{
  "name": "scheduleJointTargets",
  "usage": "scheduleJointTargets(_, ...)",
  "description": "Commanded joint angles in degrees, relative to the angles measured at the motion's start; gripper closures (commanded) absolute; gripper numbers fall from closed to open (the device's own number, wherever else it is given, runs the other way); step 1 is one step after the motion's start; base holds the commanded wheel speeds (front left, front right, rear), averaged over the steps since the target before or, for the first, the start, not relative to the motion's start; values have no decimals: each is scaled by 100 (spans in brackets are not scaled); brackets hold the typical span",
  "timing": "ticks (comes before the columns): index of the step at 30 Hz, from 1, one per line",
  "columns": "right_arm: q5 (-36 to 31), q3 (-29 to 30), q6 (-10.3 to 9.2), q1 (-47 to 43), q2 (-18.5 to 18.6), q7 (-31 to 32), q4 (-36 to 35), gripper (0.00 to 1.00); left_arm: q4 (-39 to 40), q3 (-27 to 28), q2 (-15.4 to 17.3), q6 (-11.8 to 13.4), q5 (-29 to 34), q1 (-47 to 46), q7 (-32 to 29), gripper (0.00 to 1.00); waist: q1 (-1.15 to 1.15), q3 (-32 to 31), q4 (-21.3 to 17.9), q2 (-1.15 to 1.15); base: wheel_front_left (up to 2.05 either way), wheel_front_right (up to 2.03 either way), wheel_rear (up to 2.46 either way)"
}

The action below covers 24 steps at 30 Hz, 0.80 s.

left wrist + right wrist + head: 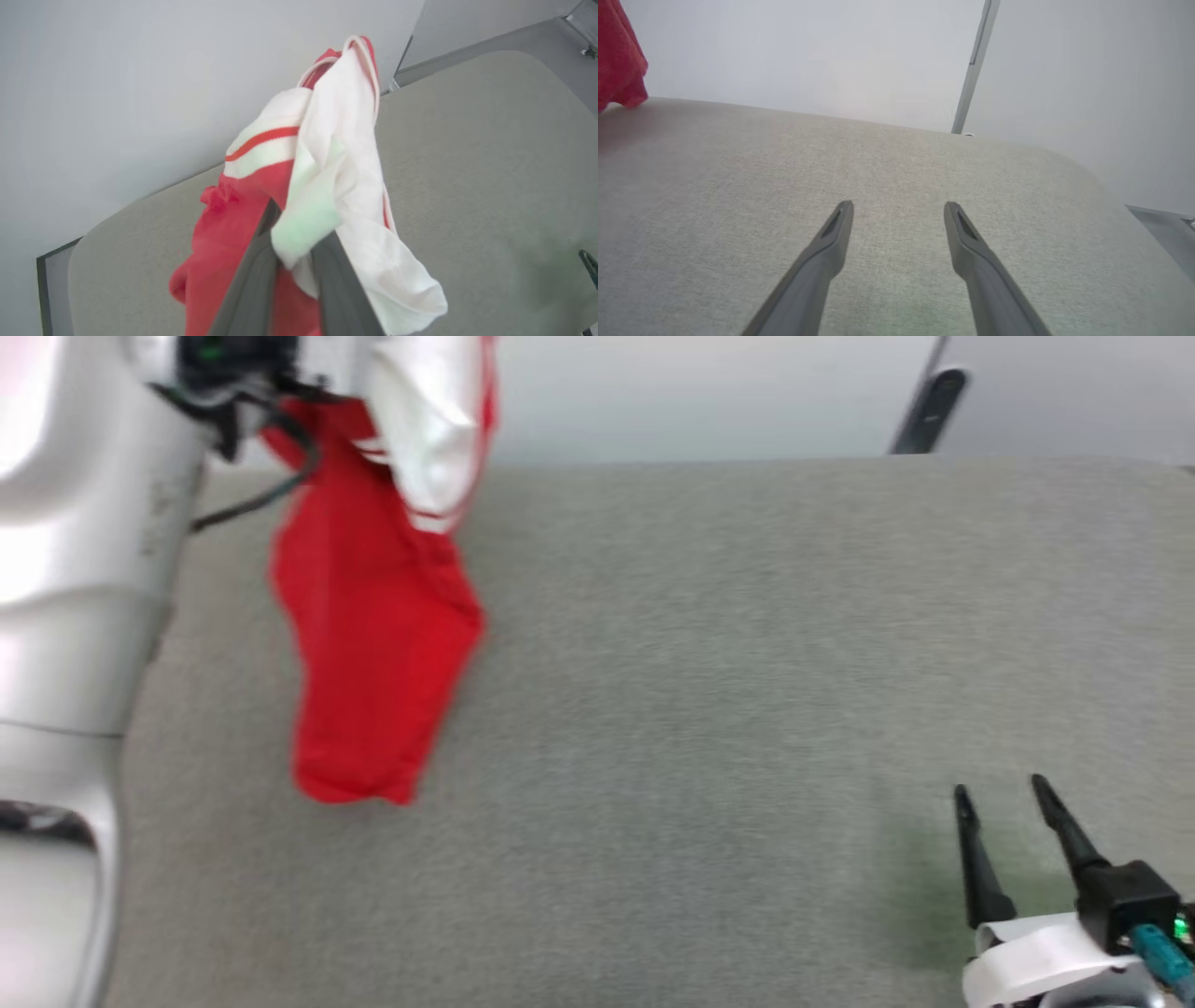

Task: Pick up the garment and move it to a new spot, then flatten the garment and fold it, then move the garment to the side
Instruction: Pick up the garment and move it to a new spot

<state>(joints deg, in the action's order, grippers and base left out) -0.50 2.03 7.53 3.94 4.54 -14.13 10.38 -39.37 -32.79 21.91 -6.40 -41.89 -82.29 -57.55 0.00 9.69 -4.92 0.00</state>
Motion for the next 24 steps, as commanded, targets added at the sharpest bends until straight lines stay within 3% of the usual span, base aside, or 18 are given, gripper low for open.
scheduleJointTargets(1,-48,122,-8,-71,-4,-34,23,0,88,-44,-89,-25,-43,0,-35,100,0,-256,-491,0,0,0,0)
scheduleJointTargets(15,-284,954,-8,-224,-93,82,37,0,673,-539,-923,-79,-524,453,-614,100,0,-118,-1419,0,0,0,0)
scheduleJointTargets(24,-148,722,-8,-14,-167,123,262,0,740,-950,-1060,-50,-554,1414,-578,100,0,203,-1760,0,0,0,0)
